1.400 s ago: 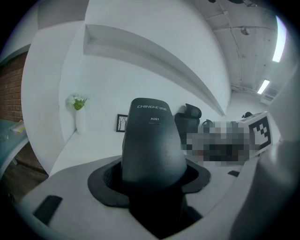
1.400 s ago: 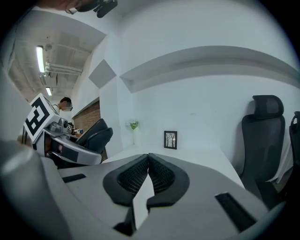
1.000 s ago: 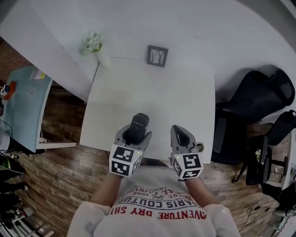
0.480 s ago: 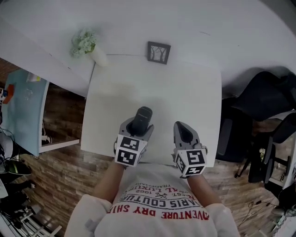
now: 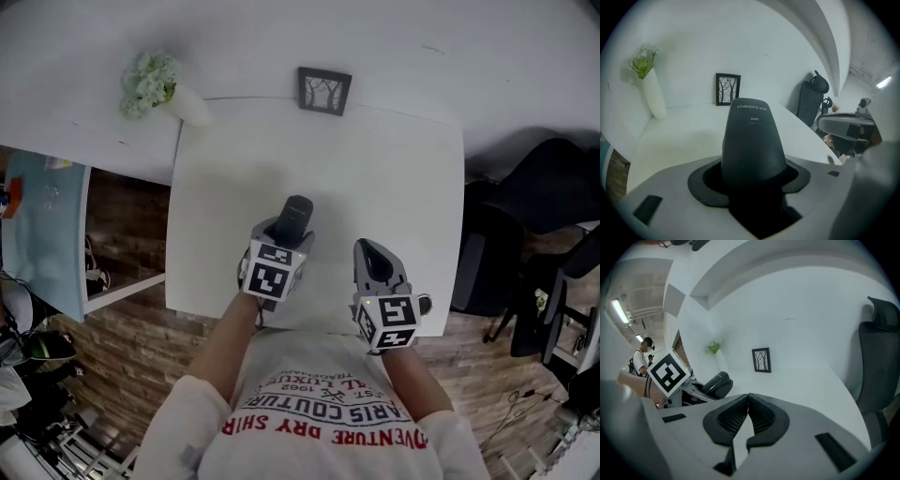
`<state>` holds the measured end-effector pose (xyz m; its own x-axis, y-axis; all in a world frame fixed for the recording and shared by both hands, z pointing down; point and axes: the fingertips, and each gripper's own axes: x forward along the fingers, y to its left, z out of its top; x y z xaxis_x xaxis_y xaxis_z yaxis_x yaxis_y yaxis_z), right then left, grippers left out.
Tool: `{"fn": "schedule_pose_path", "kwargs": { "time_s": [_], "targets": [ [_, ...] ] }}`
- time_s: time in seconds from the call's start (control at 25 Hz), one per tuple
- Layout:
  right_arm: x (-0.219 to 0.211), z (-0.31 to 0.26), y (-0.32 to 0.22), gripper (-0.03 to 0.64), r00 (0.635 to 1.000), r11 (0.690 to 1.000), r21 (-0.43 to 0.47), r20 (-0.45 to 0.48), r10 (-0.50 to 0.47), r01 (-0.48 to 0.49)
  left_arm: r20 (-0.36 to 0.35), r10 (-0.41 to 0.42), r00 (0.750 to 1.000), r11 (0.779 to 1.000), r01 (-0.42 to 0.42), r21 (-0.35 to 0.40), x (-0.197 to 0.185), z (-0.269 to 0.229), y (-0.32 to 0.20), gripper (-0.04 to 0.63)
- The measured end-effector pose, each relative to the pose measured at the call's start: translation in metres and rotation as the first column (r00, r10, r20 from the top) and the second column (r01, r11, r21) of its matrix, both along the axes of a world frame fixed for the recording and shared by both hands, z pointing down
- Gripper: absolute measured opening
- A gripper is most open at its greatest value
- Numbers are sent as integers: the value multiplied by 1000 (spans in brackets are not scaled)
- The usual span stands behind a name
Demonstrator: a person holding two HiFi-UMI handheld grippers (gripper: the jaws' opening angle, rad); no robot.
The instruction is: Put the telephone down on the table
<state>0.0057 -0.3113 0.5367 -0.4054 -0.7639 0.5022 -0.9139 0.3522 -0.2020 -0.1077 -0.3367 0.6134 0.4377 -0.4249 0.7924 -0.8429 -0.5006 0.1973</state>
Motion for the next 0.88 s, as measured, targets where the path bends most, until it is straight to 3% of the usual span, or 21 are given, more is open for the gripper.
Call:
{"fn": "schedule_pose_path", "kwargs": {
  "time_s": [0.44, 0.88],
  "targets": [
    [-1, 18, -6, 25, 1000, 999, -33, -25, 2, -3, 52, 48, 997, 994, -43, -97, 11, 52, -19, 284],
    [-3, 23, -9, 25, 1000, 999, -52, -8, 3, -4, 107, 29, 994, 983, -9, -185, 11, 71, -27, 285]
  ]
}}
